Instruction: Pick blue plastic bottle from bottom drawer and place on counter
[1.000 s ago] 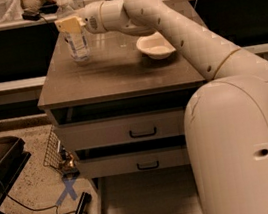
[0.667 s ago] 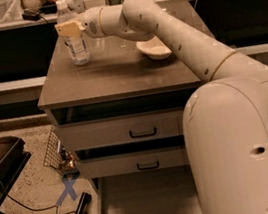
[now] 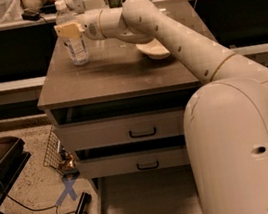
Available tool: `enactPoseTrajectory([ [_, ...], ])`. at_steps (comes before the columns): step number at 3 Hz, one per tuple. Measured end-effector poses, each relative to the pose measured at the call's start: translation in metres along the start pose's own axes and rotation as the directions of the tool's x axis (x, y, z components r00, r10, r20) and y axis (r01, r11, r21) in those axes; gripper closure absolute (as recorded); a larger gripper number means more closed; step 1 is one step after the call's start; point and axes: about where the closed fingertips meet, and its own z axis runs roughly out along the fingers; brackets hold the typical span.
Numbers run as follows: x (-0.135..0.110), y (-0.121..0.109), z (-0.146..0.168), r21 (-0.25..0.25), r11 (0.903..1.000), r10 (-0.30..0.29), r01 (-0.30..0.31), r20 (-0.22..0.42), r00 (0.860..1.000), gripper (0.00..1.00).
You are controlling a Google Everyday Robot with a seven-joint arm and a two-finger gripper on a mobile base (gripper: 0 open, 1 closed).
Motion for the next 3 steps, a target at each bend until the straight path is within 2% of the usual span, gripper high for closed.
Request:
enactPoseTrajectory([
  [3,-0.001,0.0024,0.0028,-0.005,1.0,0.001,-0.001,-0.001,1.0,0.13],
])
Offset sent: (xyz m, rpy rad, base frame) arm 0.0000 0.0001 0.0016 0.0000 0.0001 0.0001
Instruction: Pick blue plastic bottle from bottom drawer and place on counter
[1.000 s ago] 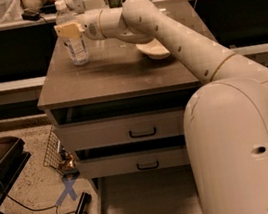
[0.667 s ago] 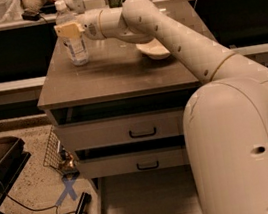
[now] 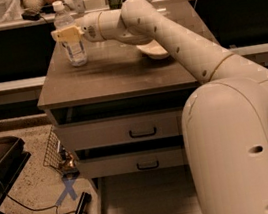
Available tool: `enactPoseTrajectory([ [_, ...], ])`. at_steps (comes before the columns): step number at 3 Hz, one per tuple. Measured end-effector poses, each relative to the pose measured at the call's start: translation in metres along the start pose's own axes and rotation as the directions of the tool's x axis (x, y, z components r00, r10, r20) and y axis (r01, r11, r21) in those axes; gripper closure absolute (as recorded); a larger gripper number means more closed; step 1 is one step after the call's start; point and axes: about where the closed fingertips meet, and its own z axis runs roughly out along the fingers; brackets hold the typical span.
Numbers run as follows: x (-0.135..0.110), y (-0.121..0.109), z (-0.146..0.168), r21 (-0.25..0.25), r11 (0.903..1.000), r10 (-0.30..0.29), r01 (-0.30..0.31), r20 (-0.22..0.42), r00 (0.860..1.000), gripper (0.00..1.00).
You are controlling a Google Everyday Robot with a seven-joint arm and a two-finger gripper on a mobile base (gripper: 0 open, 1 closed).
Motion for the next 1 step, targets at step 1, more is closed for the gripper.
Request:
enactPoseTrajectory([
  [1,0.0006,0.0018,0.0024,-0.004,1.0,0.001,-0.001,-0.001,1.0,0.0],
])
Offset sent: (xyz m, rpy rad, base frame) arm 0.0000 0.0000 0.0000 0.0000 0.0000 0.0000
